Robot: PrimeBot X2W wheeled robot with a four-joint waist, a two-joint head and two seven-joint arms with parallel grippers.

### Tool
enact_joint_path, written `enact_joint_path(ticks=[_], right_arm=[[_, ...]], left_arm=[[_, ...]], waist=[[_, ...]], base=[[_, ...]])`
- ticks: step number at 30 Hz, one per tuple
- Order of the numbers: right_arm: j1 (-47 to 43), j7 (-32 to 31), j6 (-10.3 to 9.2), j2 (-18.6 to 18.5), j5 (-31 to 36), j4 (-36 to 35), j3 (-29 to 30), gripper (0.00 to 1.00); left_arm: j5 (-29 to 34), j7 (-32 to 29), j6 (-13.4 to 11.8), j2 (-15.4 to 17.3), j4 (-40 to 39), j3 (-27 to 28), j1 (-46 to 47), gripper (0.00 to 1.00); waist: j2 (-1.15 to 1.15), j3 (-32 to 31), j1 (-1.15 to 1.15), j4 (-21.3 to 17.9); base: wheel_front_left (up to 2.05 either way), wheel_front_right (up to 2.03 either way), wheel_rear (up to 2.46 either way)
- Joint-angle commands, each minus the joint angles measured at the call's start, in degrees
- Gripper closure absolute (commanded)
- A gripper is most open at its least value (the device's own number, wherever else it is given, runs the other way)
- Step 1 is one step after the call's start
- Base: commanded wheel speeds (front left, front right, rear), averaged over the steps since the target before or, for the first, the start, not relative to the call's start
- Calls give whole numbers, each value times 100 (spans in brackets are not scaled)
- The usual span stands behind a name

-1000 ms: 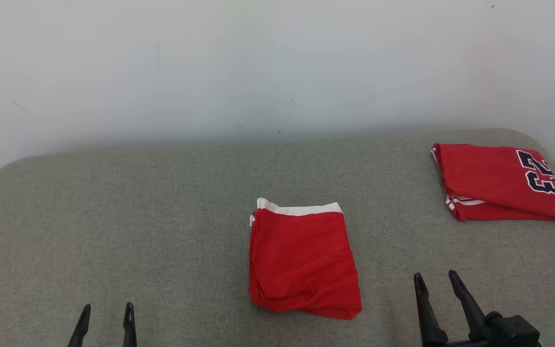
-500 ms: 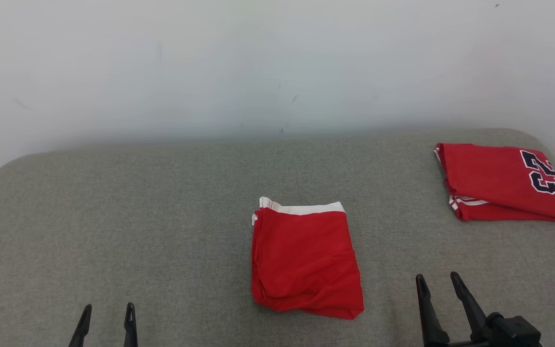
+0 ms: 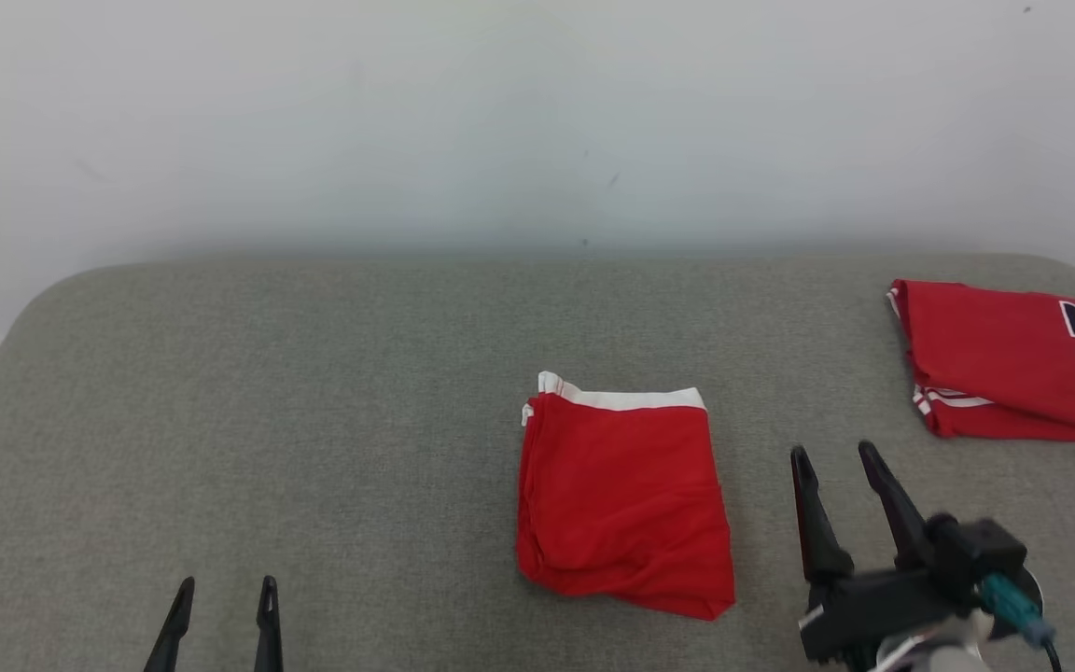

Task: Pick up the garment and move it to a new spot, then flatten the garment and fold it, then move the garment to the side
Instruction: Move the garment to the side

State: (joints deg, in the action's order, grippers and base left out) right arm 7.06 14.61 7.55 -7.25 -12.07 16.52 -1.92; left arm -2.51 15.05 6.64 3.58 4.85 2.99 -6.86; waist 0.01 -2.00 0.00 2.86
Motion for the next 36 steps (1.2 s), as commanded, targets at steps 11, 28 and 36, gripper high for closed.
enact_joint_path(ticks=[11, 28, 36], right_arm=[[1390, -513, -17, -61, 61, 1705, 22, 0], [2275, -757, -17, 151, 201, 4110, 53, 0], [2401, -688, -16, 218, -132, 4439, -346, 100]], left_arm=[[20, 15, 32, 0, 146, -245, 349, 0], [-77, 15, 55, 20, 237, -337, 733, 0], [-107, 15, 60, 14, 300, -311, 827, 0]], waist=[[-1, 265, 0, 493], [-1, 718, 0, 739], [-1, 790, 0, 659]], base=[[0, 0, 0], [0, 0, 0], [0, 0, 0]])
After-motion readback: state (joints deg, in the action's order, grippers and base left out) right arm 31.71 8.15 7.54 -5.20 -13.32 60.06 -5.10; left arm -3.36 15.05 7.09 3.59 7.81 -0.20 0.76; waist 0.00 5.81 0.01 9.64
